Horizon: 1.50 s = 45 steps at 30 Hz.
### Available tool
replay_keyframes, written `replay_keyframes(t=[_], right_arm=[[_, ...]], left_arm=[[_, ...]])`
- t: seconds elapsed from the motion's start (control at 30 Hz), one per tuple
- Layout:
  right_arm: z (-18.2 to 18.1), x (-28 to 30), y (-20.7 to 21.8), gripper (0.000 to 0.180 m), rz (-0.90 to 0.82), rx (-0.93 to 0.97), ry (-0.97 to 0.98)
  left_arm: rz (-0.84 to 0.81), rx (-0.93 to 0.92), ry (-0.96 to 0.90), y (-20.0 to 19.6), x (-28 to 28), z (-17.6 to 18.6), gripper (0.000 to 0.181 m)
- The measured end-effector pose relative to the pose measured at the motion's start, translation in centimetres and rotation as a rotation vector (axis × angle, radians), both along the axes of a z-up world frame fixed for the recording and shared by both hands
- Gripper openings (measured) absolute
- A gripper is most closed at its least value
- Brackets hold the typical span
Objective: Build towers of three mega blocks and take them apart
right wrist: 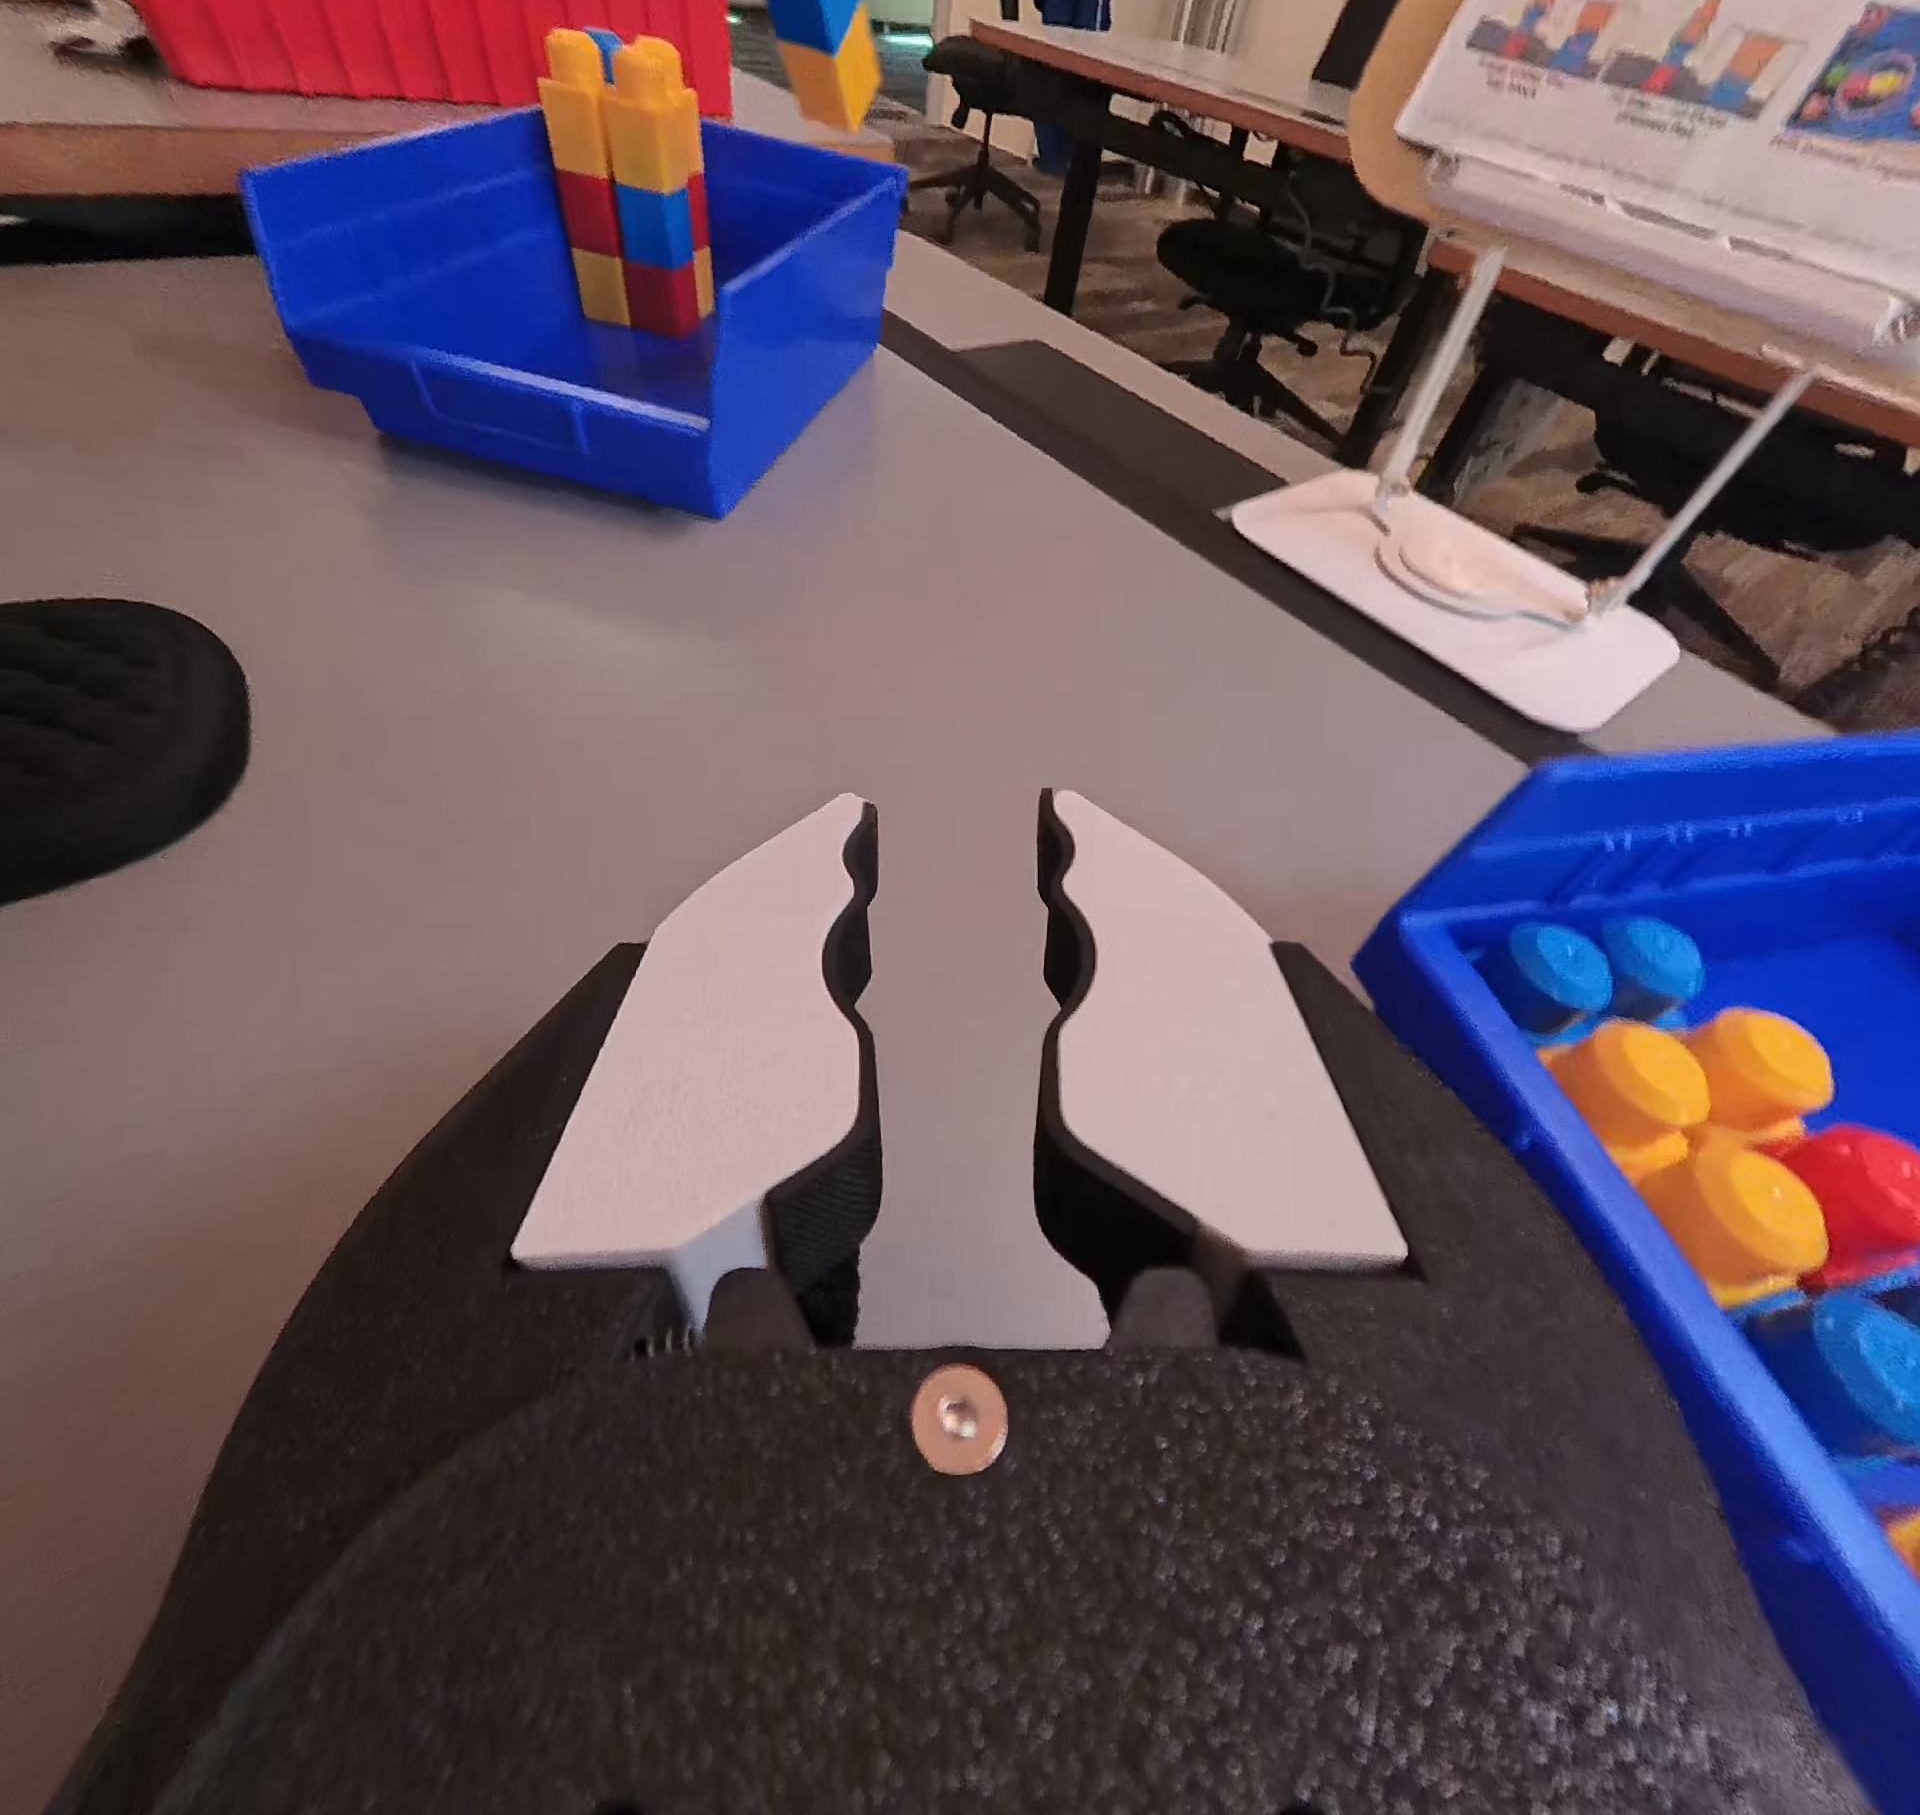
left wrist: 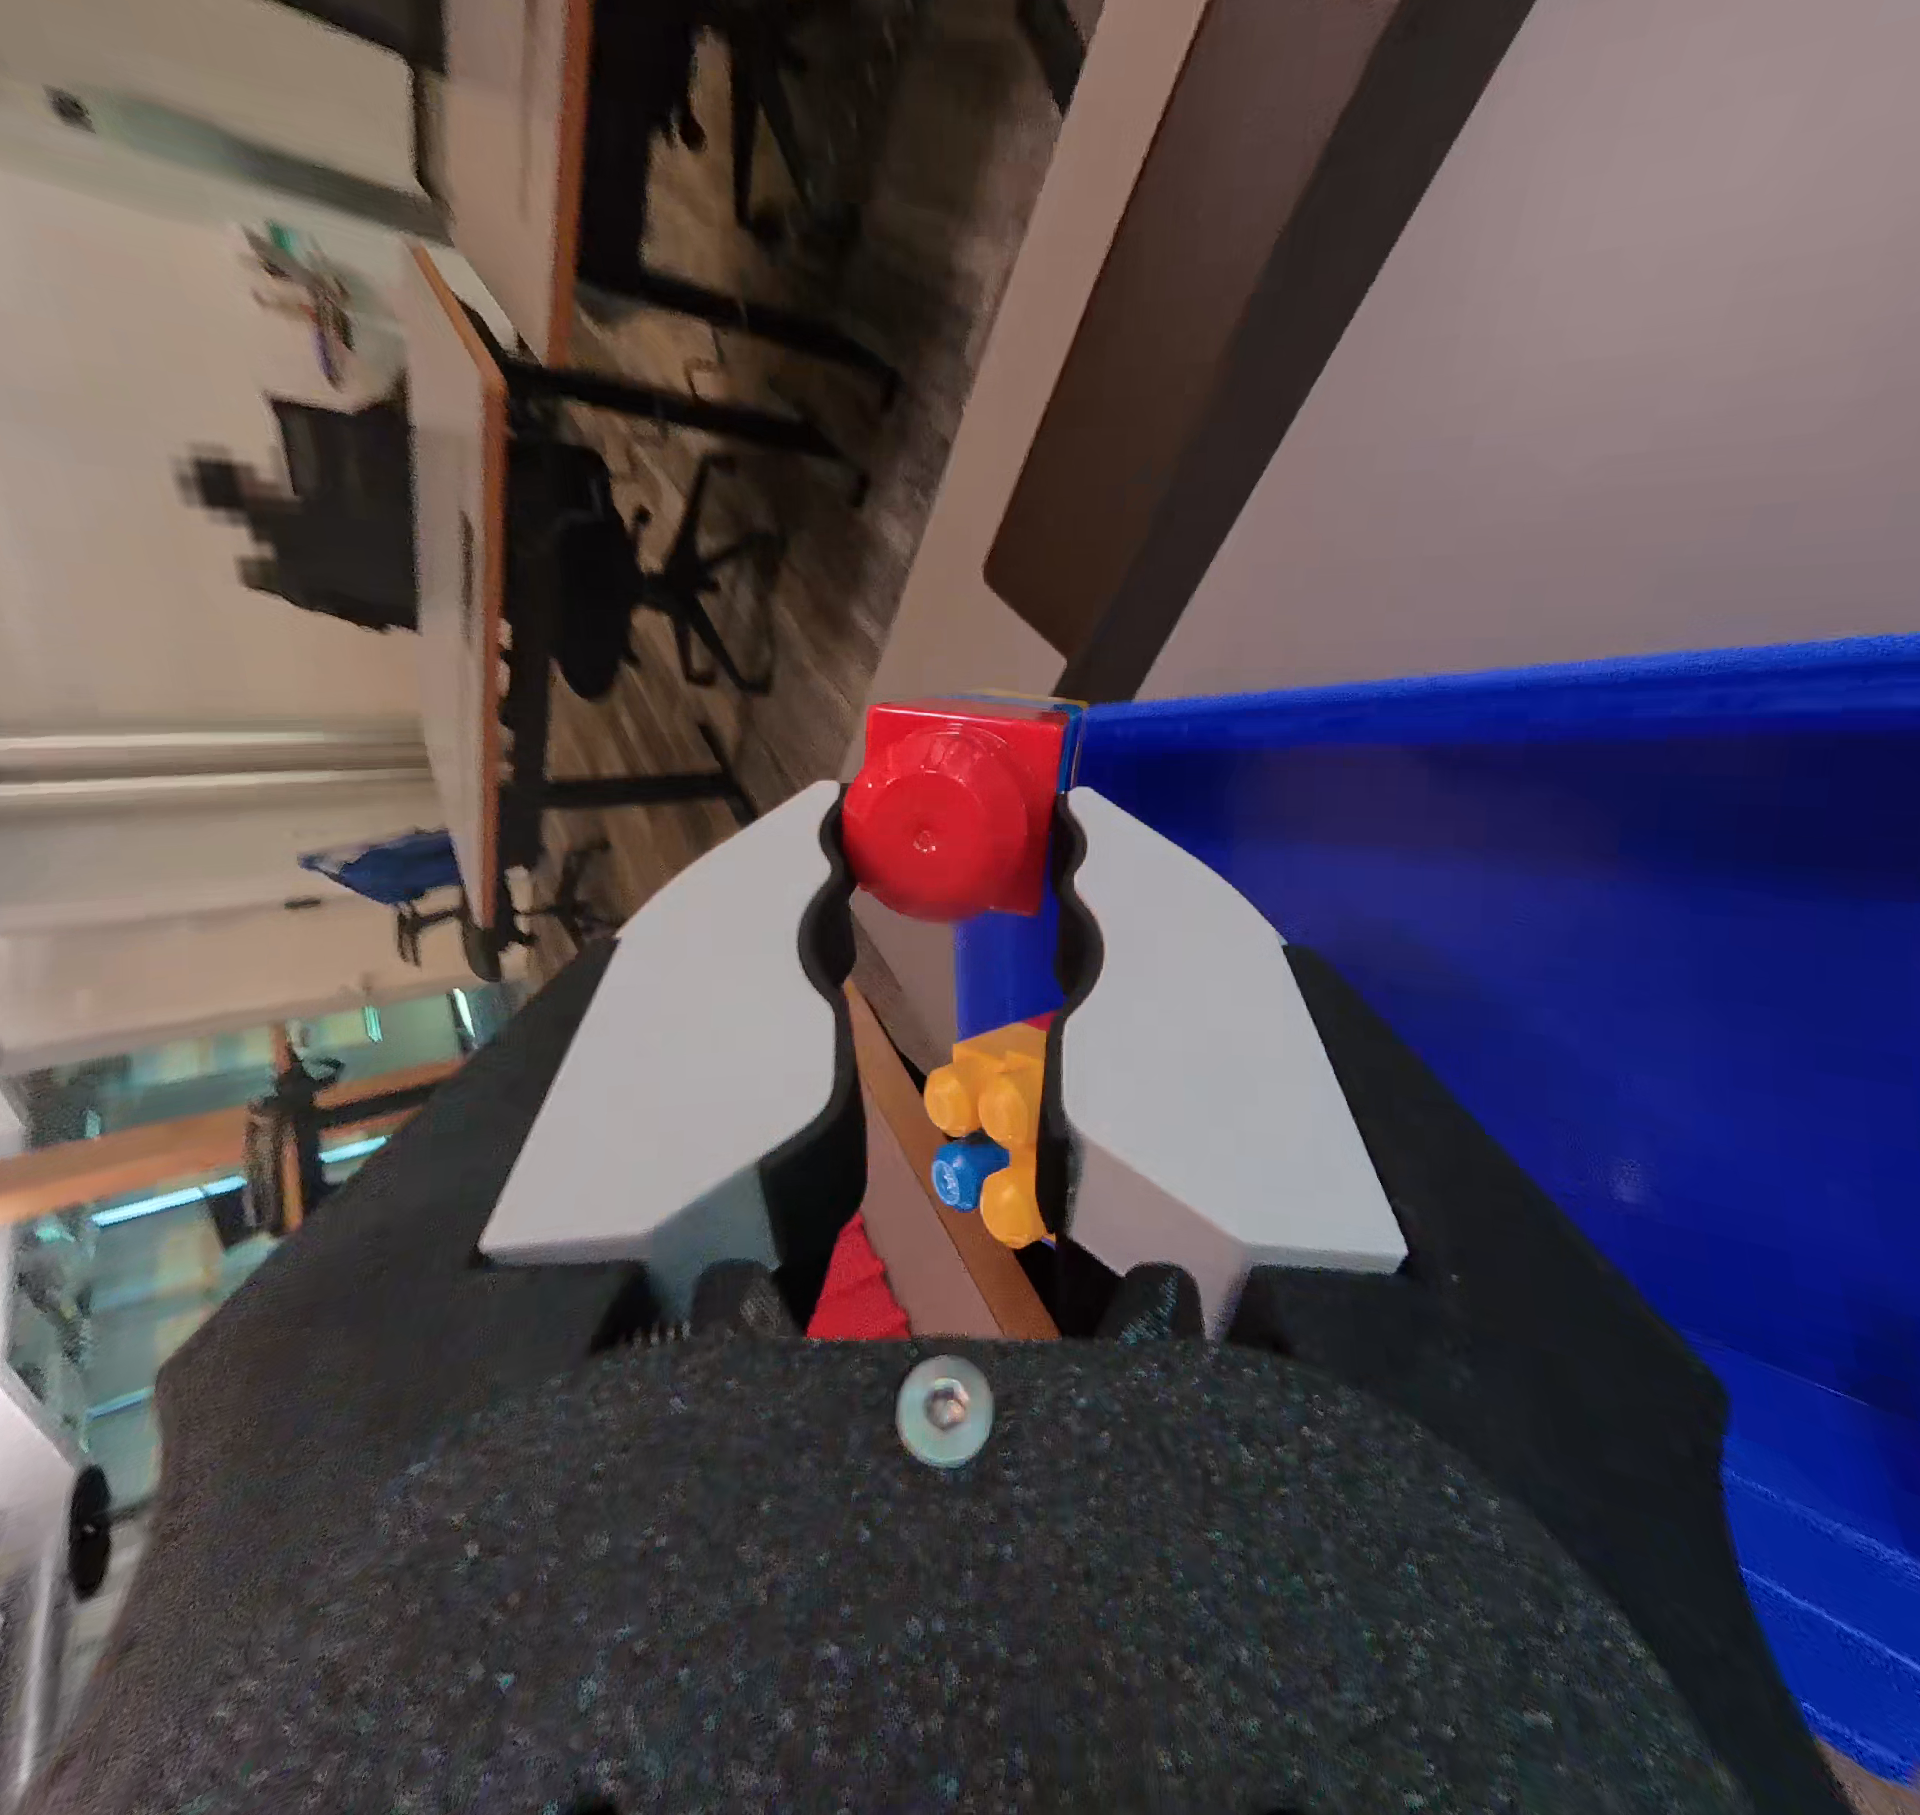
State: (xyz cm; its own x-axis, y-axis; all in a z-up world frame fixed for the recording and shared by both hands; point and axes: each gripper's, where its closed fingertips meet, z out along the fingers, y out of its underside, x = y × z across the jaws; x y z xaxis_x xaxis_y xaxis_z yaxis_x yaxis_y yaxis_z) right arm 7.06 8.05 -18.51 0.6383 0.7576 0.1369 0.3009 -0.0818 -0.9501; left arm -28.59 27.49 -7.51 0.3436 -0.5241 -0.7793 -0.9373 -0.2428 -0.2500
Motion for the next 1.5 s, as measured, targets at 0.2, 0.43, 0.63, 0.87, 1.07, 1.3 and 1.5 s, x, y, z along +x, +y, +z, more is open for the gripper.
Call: replay_keyframes(t=[0.2,0.43,0.63,0.87,1.07,1.3,1.5], right_arm=[[4.5,-4.2,-0.2,0.037,0.086,0.136,-0.081],[3.2,-9.2,-0.1,0.056,0.196,0.148,-0.136],[2.7,-9.4,-3.2,0.038,0.418,0.127,0.081],[6.2,-8.7,-5.0,0.037,0.536,0.120,0.375],[5.3,-9.4,-5.8,0.037,0.576,0.104,0.373],[3.3,-9.8,-5.3,0.044,0.560,0.034,0.269],[3.3,-8.2,-4.3,0.055,0.515,0.052,0.179]], left_arm=[[-0.343,-0.084,-0.121,-9.4,12.4,1.6,0.036],[-0.726,-0.309,-0.193,-21.4,24.8,-3.9,0.035],[-0.888,-0.330,-0.602,-24.7,29.0,-2.4,0.037],[-0.959,-0.478,-0.965,-25.1,29.4,-4.3,0.056],[-1.019,-0.533,-1.101,-25.8,29.6,-4.6,0.037],[-0.956,-0.482,-0.989,-24.8,28.7,-6.4,0.037],[-0.793,-0.460,-0.645,-22.3,26.0,-12.1,0.036]])
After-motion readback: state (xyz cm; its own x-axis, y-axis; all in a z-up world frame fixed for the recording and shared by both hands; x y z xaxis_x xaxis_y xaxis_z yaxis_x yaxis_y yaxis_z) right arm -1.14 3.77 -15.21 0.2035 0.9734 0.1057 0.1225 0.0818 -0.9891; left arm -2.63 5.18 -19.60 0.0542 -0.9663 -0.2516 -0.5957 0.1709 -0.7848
